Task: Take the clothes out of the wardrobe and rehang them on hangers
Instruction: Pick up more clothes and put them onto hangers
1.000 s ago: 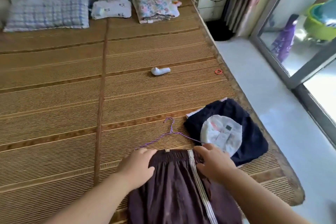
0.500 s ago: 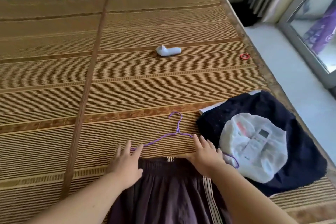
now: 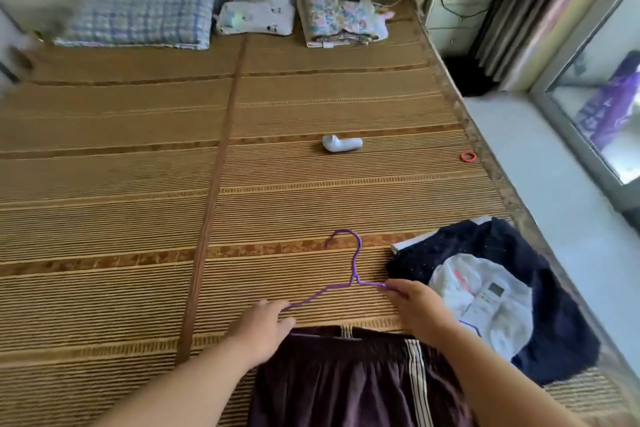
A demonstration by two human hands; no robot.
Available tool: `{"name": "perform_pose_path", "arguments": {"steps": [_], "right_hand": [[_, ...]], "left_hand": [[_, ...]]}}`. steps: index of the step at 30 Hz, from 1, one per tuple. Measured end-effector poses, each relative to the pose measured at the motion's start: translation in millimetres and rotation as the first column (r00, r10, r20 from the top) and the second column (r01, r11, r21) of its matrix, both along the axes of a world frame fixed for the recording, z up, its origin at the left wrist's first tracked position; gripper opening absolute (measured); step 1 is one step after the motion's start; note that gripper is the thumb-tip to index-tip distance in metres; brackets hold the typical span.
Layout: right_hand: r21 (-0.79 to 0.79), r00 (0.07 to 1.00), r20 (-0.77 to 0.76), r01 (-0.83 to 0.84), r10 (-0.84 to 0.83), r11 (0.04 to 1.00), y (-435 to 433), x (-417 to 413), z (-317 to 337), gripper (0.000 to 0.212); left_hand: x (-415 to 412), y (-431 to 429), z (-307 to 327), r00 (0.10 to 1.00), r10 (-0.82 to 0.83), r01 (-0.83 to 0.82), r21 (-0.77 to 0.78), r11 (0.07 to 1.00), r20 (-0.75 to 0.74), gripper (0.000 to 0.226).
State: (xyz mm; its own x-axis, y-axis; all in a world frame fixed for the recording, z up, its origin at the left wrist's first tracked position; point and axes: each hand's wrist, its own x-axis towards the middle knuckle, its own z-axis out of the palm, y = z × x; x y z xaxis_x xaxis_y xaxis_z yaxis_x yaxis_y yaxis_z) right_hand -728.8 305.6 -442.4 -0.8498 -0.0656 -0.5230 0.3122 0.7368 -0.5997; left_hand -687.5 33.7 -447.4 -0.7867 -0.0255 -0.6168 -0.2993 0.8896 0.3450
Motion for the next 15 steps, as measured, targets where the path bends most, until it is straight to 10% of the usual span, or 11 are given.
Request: {"name": "perform_pose_path", "arguments": {"steps": [15], "right_hand": [[-0.08, 0.825, -0.514, -0.32, 0.236, 0.944, -85.8, 9.1, 351.6, 0.027]], "left_hand": [[71.4, -63.5, 319.8, 0.724, 0.349, -0.281, 0.208, 0.937, -0.595, 0.038]]}}
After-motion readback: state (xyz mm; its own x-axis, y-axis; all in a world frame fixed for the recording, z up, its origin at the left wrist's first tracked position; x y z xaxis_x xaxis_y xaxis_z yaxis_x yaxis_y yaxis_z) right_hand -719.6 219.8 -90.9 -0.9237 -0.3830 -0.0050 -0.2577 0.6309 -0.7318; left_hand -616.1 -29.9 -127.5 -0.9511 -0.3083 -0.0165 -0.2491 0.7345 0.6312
